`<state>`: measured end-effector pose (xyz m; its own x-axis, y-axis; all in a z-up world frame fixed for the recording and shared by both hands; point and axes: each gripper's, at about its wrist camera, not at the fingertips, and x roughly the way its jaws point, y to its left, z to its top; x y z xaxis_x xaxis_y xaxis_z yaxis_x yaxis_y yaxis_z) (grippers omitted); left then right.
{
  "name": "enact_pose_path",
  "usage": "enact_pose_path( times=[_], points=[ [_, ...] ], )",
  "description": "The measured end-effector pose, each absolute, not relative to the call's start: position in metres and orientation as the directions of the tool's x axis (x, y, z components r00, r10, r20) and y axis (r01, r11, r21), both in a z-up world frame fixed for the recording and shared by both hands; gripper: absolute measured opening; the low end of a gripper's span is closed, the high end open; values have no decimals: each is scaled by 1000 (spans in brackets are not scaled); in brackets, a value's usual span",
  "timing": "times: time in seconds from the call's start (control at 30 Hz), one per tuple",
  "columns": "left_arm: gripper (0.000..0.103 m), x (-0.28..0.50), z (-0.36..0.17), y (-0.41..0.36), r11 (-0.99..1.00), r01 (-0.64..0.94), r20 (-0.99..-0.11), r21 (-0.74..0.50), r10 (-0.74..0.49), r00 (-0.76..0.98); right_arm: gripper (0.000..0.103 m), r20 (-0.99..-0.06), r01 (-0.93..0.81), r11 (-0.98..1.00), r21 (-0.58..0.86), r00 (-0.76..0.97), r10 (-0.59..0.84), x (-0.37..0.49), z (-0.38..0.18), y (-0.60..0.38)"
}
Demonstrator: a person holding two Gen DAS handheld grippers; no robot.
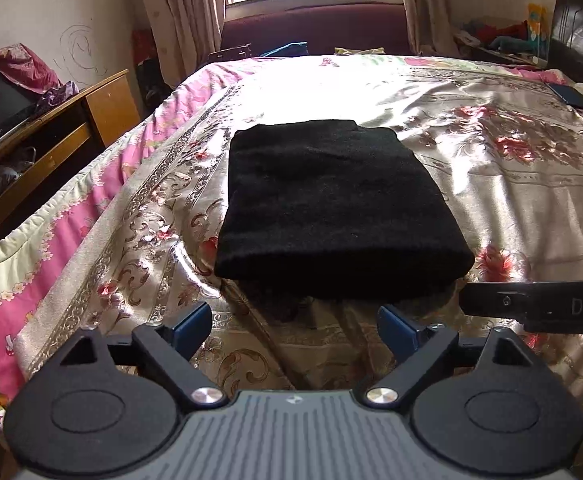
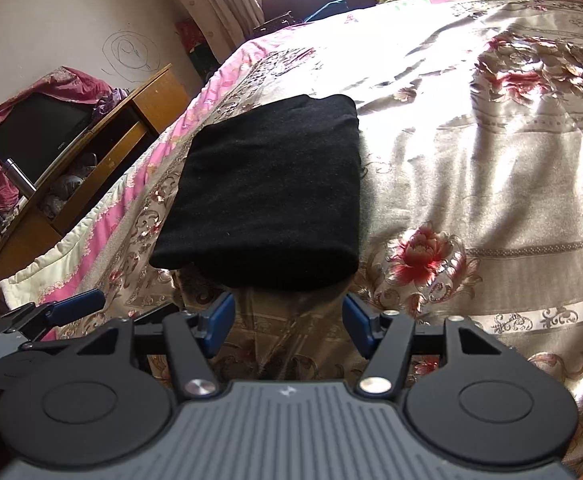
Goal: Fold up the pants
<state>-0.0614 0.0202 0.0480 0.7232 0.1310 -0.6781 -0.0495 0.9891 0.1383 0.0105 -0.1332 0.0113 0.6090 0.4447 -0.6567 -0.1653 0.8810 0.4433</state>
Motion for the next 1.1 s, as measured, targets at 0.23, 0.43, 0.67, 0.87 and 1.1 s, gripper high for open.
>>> enact_pose_path(
  times=[0.23,0.43,0.67,0.87,1.1],
  points=[
    [103,-64,46,21,992,-99,-685,84,130,717,65,-674,-162,882,443,588,446,7,0,-140],
    [103,-64,44,17,985,-135,-703,108,172,690,65,-671,-176,873,455,577,466,4,-4,-140],
    [103,-62,42,12,979,-147,-715,140,202,669,65,-670,-176,870,461,573,471,2,-8,-142],
    [103,-60,39,11,981,-149,-731,125,192,655,65,-671,-161,870,465,577,465,3,-9,-145],
    [103,-61,34,11,982,-154,-742,107,182,645,66,-669,-155,868,472,578,467,3,-10,-146]
  ],
)
